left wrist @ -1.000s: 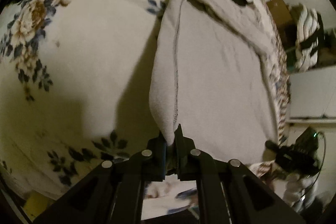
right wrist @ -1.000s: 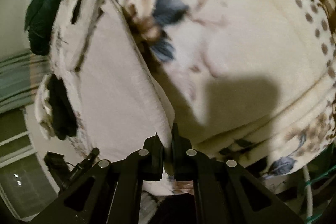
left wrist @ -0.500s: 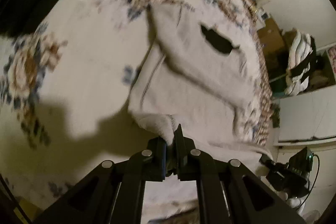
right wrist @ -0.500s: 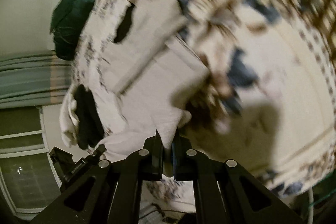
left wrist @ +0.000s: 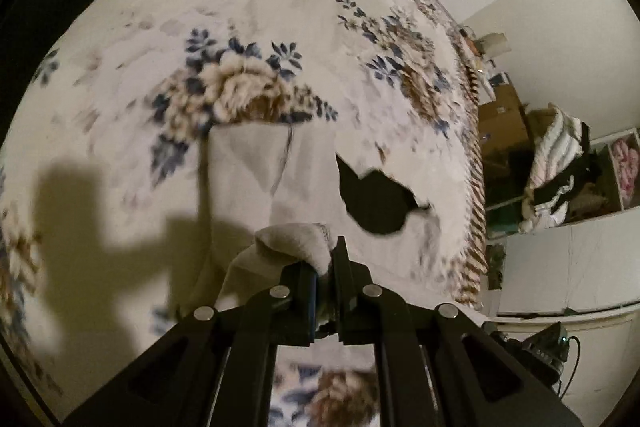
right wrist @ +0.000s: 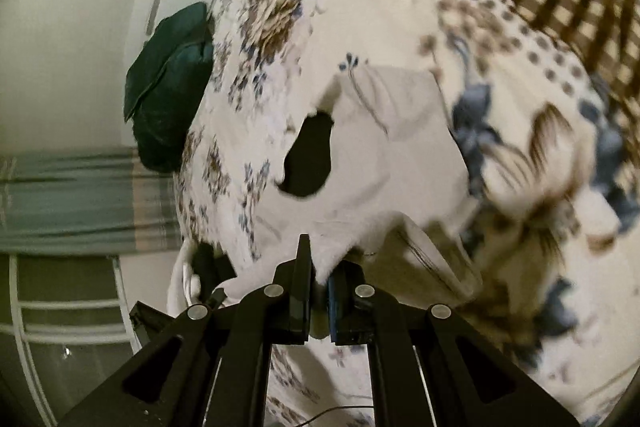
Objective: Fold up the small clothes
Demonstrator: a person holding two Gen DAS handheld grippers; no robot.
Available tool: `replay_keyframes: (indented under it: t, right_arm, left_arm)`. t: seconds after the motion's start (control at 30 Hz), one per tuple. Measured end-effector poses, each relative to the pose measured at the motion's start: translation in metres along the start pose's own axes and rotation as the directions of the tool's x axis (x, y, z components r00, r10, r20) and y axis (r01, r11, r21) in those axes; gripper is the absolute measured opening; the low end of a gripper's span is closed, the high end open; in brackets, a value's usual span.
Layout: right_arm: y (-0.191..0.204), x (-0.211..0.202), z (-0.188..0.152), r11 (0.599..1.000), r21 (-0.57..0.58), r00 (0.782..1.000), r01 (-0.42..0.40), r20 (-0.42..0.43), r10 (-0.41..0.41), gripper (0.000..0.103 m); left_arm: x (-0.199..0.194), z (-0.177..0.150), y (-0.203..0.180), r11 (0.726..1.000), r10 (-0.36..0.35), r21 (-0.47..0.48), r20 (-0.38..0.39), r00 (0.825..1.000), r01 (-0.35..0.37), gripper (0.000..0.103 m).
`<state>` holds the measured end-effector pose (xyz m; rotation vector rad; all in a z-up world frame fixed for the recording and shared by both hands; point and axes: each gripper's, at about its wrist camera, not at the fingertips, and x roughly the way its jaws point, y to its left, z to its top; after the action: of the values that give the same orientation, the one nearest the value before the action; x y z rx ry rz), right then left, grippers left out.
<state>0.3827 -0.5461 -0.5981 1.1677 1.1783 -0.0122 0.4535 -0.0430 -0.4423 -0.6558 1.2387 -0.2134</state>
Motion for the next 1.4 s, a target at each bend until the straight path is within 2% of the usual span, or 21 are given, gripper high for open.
replay_keyframes:
  t: [0.17, 0.27, 0.3, 0.33, 0.37, 0.43, 0.5, 0.53, 0.57, 0.63, 0.7, 0.73, 0.8, 0.83, 0.97, 1.0, 1.07, 1.13, 1.2, 1.33, 1.4]
  right_arm:
    - [0.000, 0.048, 0.043, 0.997, -0.006, 0.997, 0.081, -0.004, -0.081, 0.006]
    - [-0.005, 0.078, 0.061, 0.987, -0.042, 0.986, 0.157, -0.042, -0.159, 0.008]
    - [-0.004, 0.086, 0.064, 0.979, -0.070, 0.979, 0.192, -0.054, -0.196, 0.012]
    - [-0.003, 0.092, 0.065, 0.972, -0.100, 0.973, 0.212, -0.071, -0.219, 0.026]
    - [-0.001, 0.098, 0.065, 0.961, -0.143, 0.963, 0.236, -0.094, -0.251, 0.044]
    - [0.010, 0.100, 0.059, 0.926, -0.255, 0.947, 0.277, -0.092, -0.308, 0.054]
    - [0.021, 0.097, 0.047, 0.864, -0.386, 0.925, 0.324, -0.064, -0.375, 0.064]
    - [0.029, 0.095, 0.037, 0.801, -0.469, 0.901, 0.371, -0.025, -0.432, 0.065]
    - [0.033, 0.094, 0.032, 0.766, -0.512, 0.892, 0.387, -0.002, -0.452, 0.065]
    - [0.043, 0.097, 0.010, 0.625, -0.644, 0.848, 0.442, 0.073, -0.525, 0.065]
    - [0.048, 0.104, 0.000, 0.538, -0.695, 0.818, 0.477, 0.127, -0.562, 0.065]
    - [0.050, 0.110, -0.001, 0.509, -0.708, 0.808, 0.490, 0.150, -0.570, 0.065]
    - [0.051, 0.120, 0.007, 0.491, -0.696, 0.793, 0.524, 0.187, -0.580, 0.065]
    - [0.052, 0.124, 0.012, 0.488, -0.694, 0.792, 0.530, 0.198, -0.578, 0.065]
    - [0.051, 0.150, 0.048, 0.475, -0.664, 0.766, 0.578, 0.240, -0.597, 0.064]
    - [0.048, 0.156, 0.060, 0.456, -0.644, 0.739, 0.615, 0.267, -0.619, 0.063]
    - [0.046, 0.157, 0.077, 0.467, -0.600, 0.718, 0.649, 0.281, -0.637, 0.060]
    - [0.046, 0.149, 0.092, 0.525, -0.543, 0.731, 0.655, 0.281, -0.622, 0.060]
    - [0.049, 0.136, 0.097, 0.579, -0.516, 0.762, 0.631, 0.272, -0.588, 0.060]
    - [0.049, 0.123, 0.092, 0.718, -0.500, 0.863, 0.484, 0.136, -0.487, 0.060]
    - [0.042, 0.131, 0.089, 0.738, -0.481, 0.861, 0.473, 0.075, -0.503, 0.060]
  left_arm:
    - [0.051, 0.036, -0.002, 0.999, 0.045, 0.022, -0.043, 0.998, -0.045, 0.005]
    - [0.080, 0.046, -0.006, 0.990, 0.110, 0.100, -0.073, 0.991, -0.103, 0.009]
    - [0.085, 0.046, -0.009, 0.984, 0.130, 0.132, -0.083, 0.988, -0.119, 0.009]
    - [0.088, 0.044, -0.014, 0.972, 0.161, 0.187, -0.091, 0.983, -0.142, 0.013]
    - [0.087, 0.038, -0.020, 0.952, 0.195, 0.254, -0.082, 0.977, -0.168, 0.025]
    - [0.079, 0.026, -0.029, 0.918, 0.219, 0.350, -0.053, 0.974, -0.188, 0.042]
    - [0.067, 0.013, -0.031, 0.897, 0.230, 0.394, -0.033, 0.973, -0.199, 0.055]
    - [0.060, 0.005, -0.031, 0.892, 0.233, 0.404, -0.023, 0.972, -0.204, 0.056]
    - [0.056, -0.001, -0.031, 0.887, 0.240, 0.411, -0.020, 0.971, -0.210, 0.056]
    - [0.059, -0.011, -0.030, 0.873, 0.279, 0.428, -0.044, 0.959, -0.234, 0.056]
    - [0.072, -0.013, -0.031, 0.858, 0.314, 0.446, -0.059, 0.947, -0.257, 0.056]
    - [0.080, -0.011, -0.034, 0.840, 0.345, 0.460, -0.045, 0.937, -0.287, 0.056]
    - [0.098, -0.003, -0.041, 0.812, 0.377, 0.488, -0.021, 0.926, -0.320, 0.056]
    - [0.110, 0.005, -0.046, 0.787, 0.408, 0.505, 0.003, 0.913, -0.353, 0.056]
    - [0.142, 0.042, -0.050, 0.741, 0.470, 0.512, 0.068, 0.880, -0.435, 0.056]
    - [0.148, 0.053, -0.048, 0.737, 0.486, 0.501, 0.073, 0.871, -0.454, 0.056]
    - [0.153, 0.074, -0.042, 0.761, 0.486, 0.459, 0.065, 0.871, -0.459, 0.056]
    - [0.147, 0.091, -0.036, 0.788, 0.475, 0.414, 0.064, 0.878, -0.456, 0.056]
    - [0.134, 0.098, -0.033, 0.803, 0.452, 0.395, 0.085, 0.888, -0.446, 0.056]
    - [0.124, 0.088, -0.032, 0.826, 0.407, 0.400, 0.066, 0.911, -0.398, 0.056]
    - [0.129, 0.077, -0.031, 0.829, 0.398, 0.418, 0.029, 0.917, -0.373, 0.056]
